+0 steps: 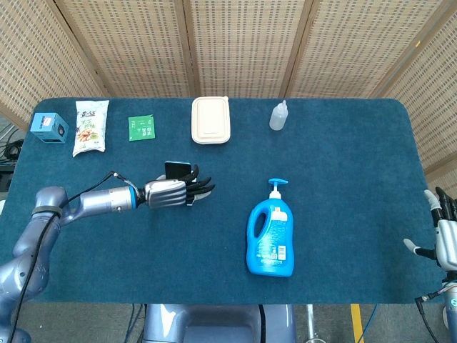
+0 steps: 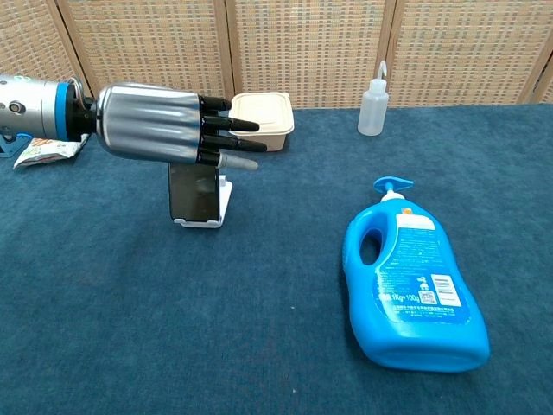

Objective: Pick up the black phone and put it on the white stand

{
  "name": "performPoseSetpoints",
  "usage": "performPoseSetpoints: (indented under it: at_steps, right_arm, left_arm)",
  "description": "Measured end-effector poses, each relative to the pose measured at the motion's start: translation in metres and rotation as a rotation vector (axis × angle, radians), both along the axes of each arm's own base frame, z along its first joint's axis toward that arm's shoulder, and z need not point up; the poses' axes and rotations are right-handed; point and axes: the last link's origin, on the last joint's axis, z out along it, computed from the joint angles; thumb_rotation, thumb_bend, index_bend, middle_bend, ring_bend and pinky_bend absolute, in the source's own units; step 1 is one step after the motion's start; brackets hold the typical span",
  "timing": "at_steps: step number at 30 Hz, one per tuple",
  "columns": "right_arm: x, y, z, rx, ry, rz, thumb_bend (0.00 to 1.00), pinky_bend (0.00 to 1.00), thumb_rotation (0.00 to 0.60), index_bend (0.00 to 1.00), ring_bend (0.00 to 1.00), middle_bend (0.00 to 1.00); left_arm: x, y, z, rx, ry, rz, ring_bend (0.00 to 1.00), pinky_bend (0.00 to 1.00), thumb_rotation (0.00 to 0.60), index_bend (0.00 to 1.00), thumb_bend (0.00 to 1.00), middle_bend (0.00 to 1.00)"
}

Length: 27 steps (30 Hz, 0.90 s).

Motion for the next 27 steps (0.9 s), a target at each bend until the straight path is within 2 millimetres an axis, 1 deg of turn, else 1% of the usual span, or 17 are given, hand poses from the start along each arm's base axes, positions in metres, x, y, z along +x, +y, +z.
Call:
performPoseSetpoints:
  at_steps: [9, 12, 15, 20, 22, 24, 27]
  right_arm:
    - [0.003, 0.003, -0.001, 0.010, -0.003, 0.013, 0.00, 0.00, 0.600, 0.00, 0.00, 0.00]
    - [0.005, 0.003, 0.000, 0.009, -0.006, 0.024, 0.00, 0.00, 0.600, 0.00, 0.00, 0.00]
    - [0.007, 0.005, 0.001, 0.007, -0.009, 0.033, 0.00, 0.00, 0.600, 0.00, 0.00, 0.00]
    - [0.009, 0.009, 0.003, 0.005, -0.018, 0.043, 0.00, 0.00, 0.600, 0.00, 0.00, 0.00]
    - [0.010, 0.011, 0.004, 0.001, -0.022, 0.048, 0.00, 0.00, 0.600, 0.00, 0.00, 0.00]
    - [0.011, 0.012, 0.005, -0.001, -0.024, 0.051, 0.00, 0.00, 0.600, 0.00, 0.00, 0.00]
    - [0.011, 0.013, 0.006, -0.001, -0.024, 0.053, 0.00, 0.00, 0.600, 0.00, 0.00, 0.00]
  left_arm:
    - [0.000, -0.009, 0.027, -0.021, -0.111, 0.009, 0.00, 0.25, 0.600, 0.00, 0.00, 0.00]
    - [0.004, -0.016, 0.039, -0.038, -0.209, 0.036, 0.00, 0.24, 0.600, 0.00, 0.00, 0.00]
    - [0.006, -0.021, 0.055, -0.053, -0.335, 0.092, 0.00, 0.18, 0.600, 0.00, 0.00, 0.00]
    - [0.002, -0.036, 0.088, -0.077, -0.585, 0.247, 0.00, 0.03, 0.600, 0.00, 0.00, 0.00]
    - [-0.005, -0.045, 0.102, -0.088, -0.699, 0.339, 0.00, 0.00, 0.600, 0.00, 0.00, 0.00]
    - [-0.013, -0.055, 0.114, -0.096, -0.804, 0.433, 0.00, 0.00, 0.600, 0.00, 0.00, 0.00]
    - [-0.034, -0.074, 0.134, -0.101, -0.997, 0.626, 0.00, 0.00, 0.600, 0.00, 0.00, 0.00]
